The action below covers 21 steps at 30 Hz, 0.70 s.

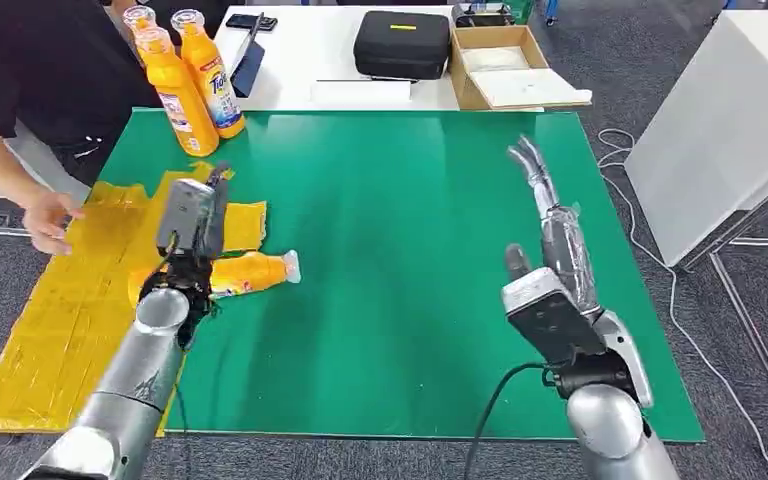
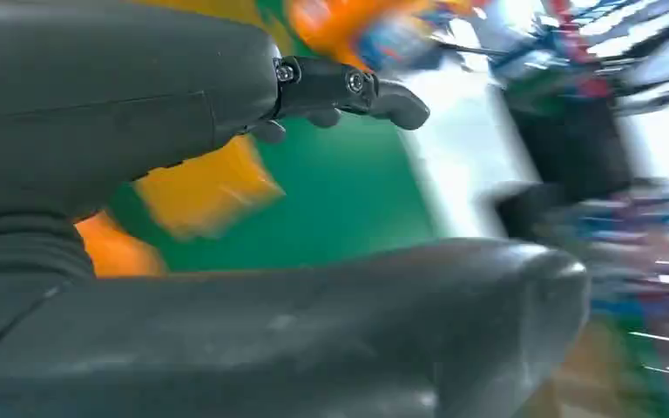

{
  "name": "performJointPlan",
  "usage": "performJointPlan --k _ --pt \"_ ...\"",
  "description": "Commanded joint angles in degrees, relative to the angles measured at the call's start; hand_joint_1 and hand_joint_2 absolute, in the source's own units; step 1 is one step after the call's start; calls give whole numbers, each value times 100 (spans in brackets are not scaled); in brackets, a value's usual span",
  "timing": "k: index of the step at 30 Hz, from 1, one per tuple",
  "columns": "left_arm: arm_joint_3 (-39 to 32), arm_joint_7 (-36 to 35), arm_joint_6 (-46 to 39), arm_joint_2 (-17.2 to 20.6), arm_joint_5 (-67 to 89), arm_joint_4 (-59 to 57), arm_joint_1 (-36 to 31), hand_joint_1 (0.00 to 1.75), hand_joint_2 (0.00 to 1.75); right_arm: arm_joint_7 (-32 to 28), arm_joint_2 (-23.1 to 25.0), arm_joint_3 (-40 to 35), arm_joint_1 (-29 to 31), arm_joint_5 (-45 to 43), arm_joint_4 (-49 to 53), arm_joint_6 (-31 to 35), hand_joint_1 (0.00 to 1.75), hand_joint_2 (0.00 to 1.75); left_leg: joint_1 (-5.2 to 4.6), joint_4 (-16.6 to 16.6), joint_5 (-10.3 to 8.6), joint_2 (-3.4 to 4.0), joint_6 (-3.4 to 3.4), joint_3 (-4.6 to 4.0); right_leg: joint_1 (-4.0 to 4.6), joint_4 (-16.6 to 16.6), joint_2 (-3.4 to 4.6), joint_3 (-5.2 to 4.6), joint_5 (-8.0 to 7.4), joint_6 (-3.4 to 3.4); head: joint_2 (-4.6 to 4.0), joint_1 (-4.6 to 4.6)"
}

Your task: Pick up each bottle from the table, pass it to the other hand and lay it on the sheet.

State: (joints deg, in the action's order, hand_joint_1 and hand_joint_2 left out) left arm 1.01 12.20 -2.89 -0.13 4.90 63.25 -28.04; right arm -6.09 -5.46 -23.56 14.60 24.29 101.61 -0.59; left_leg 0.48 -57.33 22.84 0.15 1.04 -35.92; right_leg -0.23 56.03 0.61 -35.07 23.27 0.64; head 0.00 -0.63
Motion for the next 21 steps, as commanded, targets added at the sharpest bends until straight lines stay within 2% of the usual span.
performJointPlan --k 1,3,4,7,10,15,19,21 --pt "1255 280 -548 510 -1882 2400 548 0 0 -1076 693 -145 617 -729 -1936 267 0 0 1 3 6 19 -6 18 1 -3 15 11 0 3 0 -2" --pt "1445 311 -628 408 -2041 2254 521 0 0 -1123 850 -264 846 -671 -2271 333 0 0 4 5 5 8 -7 22 1 -4 8 15 1 3 0 -2" --pt "1554 350 -700 354 -1994 2111 432 0 0 -1117 933 -275 975 -666 -2447 377 0 0 1 4 17 12 -15 53 -2 0 9 41 12 4 0 0" --pt "1740 379 -773 219 -2078 1747 223 0 0 -1090 1031 -263 1164 -650 -2685 412 0 0 6 -1 3 -6 -6 19 5 3 -5 14 3 0 0 -2" --pt "1802 422 -822 276 -2034 1662 159 0 0 -1013 1015 -220 1124 -649 -2646 429 0 0 5 0 2 -5 -10 27 4 3 -6 22 5 -1 0 -2" --pt "1965 517 -1040 68 -1874 1036 -45 0 0 -896 1082 -188 1139 -530 -2845 533 0 0 4 2 -4 -22 -12 24 4 2 -21 21 7 0 0 0" --pt "1892 678 -1192 24 -1730 1007 71 0 0 -979 1051 -263 1133 -143 -2949 1029 0 0 0 2 4 -14 -15 45 0 0 -14 40 11 -2 0 0" --pt "1853 749 -1210 61 -1657 1056 105 0 0 -1026 970 -305 1076 -263 -2887 1045 0 0 2 4 -2 -11 -13 27 2 -1 -12 22 5 0 0 0"
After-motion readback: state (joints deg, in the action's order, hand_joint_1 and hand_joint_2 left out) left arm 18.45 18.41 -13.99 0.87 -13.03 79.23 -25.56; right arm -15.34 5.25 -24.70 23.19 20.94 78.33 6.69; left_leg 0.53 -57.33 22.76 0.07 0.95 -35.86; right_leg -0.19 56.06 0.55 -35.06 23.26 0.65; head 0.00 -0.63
